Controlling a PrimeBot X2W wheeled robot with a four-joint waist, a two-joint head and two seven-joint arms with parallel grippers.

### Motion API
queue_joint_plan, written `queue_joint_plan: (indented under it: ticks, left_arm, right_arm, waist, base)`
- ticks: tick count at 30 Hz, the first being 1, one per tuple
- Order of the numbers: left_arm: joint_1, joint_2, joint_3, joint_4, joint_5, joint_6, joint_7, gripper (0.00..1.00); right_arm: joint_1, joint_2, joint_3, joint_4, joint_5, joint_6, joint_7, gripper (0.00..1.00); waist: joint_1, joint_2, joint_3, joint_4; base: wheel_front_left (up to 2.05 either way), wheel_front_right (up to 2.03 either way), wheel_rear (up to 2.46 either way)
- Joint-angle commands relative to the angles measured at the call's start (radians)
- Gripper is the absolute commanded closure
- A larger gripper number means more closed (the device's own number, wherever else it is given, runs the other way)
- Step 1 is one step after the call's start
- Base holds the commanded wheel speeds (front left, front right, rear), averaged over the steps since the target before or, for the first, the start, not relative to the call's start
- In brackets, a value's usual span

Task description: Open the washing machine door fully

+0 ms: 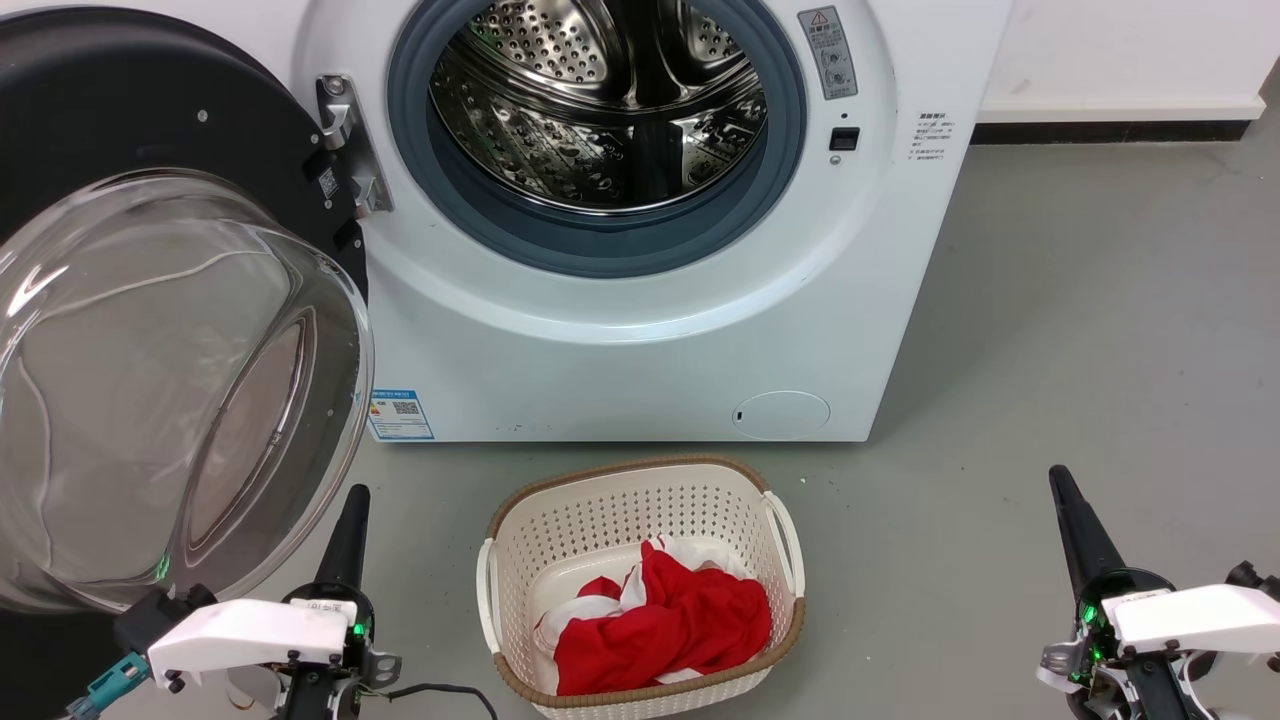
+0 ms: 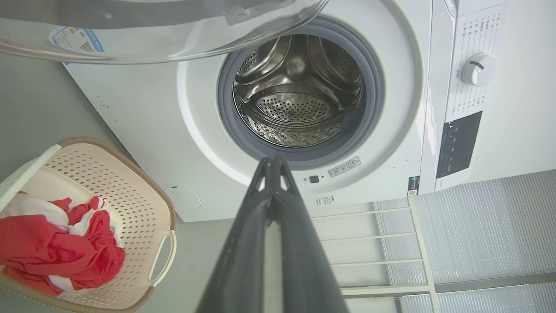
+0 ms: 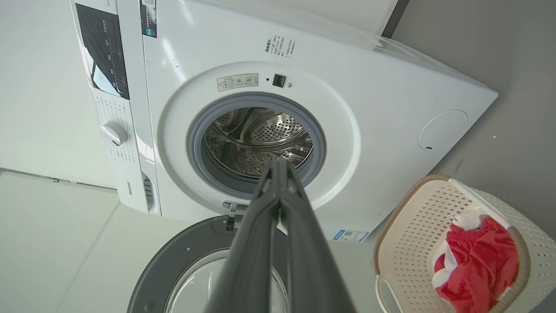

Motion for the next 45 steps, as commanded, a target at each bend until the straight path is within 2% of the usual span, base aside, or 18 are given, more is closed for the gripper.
queue_joint_plan:
  ticks: [1, 35, 45]
  left_arm:
    - [-0.017, -0.001, 0.007, -0.001, -0.024, -0.005, 0.007, 1.00]
    - [-0.027, -0.006, 0.037, 0.020, -0.286, -0.030, 0.074, 1.00]
    - [-0.026, -0.006, 0.036, 0.019, -0.282, -0.030, 0.073, 1.00]
  right_arm:
    - [-0.023, -0.004, -0.004, 0.002, 0.026, 0.000, 0.004, 1.00]
    - [-0.051, 0.005, -0.029, 0.042, 0.279, 0.000, 0.056, 1.00]
    - [-0.051, 0.007, -0.033, 0.042, 0.271, 0.000, 0.059, 1.00]
  waist:
    - [-0.0001, -0.0001, 0.000, 0.000]
    - [-0.0001, -0.0001, -0.005, 0.003]
    - [-0.0001, -0.0001, -0.005, 0.003]
  base:
    - [0.00, 0.00, 0.00]
    - [0.00, 0.00, 0.00]
    - [0.00, 0.00, 0.00]
